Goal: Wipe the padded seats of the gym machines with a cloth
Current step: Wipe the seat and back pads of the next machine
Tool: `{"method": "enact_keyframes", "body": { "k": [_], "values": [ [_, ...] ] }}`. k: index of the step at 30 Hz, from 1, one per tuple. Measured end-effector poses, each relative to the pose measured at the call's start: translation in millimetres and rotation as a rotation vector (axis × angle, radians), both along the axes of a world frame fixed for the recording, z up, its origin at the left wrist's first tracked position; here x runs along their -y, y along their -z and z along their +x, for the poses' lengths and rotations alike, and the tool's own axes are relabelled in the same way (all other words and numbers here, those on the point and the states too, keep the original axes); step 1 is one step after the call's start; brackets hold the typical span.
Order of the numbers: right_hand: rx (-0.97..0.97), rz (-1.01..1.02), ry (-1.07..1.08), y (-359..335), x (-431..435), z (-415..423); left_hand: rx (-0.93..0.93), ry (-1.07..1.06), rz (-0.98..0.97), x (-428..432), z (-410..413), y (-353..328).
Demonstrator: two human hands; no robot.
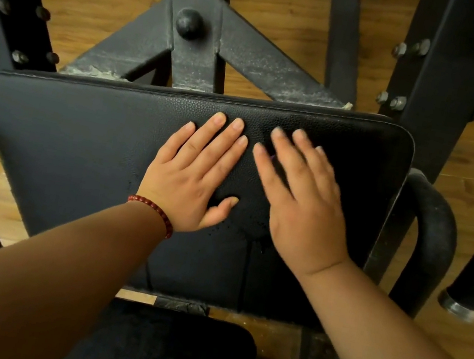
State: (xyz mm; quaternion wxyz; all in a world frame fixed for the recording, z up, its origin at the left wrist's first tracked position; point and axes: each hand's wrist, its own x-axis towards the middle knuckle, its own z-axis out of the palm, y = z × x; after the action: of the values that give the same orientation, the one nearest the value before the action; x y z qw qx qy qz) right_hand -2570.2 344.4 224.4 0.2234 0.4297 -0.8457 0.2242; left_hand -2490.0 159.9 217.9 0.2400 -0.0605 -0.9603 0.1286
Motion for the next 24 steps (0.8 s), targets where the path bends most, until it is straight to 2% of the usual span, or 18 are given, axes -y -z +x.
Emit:
{"method": "enact_keyframes", "body": {
  "k": [2, 3, 6, 8, 10, 12, 14, 20, 24],
  "values": [
    [-0.036, 0.057, -0.068, -1.1, -6.1, -5.6, -0.001, 0.004, -0.003, -0.1, 0.0, 0.1],
    [-0.052, 0.046, -0.038, -3.5, -9.6, -12.4, -0.004, 0.004, -0.003, 0.0, -0.2, -0.3],
    [-0.025, -0.084, 0.208, -16.1, -14.8, -34.5, -0.006, -0.002, 0.002, -0.5, -0.5, -0.4],
    [0.038, -0.173, 0.293, -19.5, -5.2, -29.7, 0.0, -0.004, 0.006, -0.8, 0.1, -0.3],
    [0.054, -0.146, 0.194, -10.8, 5.5, -9.8, 0.003, -0.002, 0.007, -0.6, 0.0, -0.3],
    [0.027, -0.016, 0.01, 1.9, 5.9, 5.7, 0.001, 0.003, 0.009, -0.1, -0.3, 0.0],
    [-0.019, 0.062, -0.074, 1.7, 0.9, 1.1, -0.001, 0.006, 0.011, 0.3, -0.6, 0.2],
    [-0.048, -0.019, -0.015, -29.2, 31.3, -28.6, -0.003, 0.0, 0.007, 0.5, 0.0, 0.9],
    [-0.07, 0.088, -0.081, -13.0, 6.7, -17.3, -0.001, 0.002, 0.004, 1.2, 0.3, 0.8]
  ]
}}
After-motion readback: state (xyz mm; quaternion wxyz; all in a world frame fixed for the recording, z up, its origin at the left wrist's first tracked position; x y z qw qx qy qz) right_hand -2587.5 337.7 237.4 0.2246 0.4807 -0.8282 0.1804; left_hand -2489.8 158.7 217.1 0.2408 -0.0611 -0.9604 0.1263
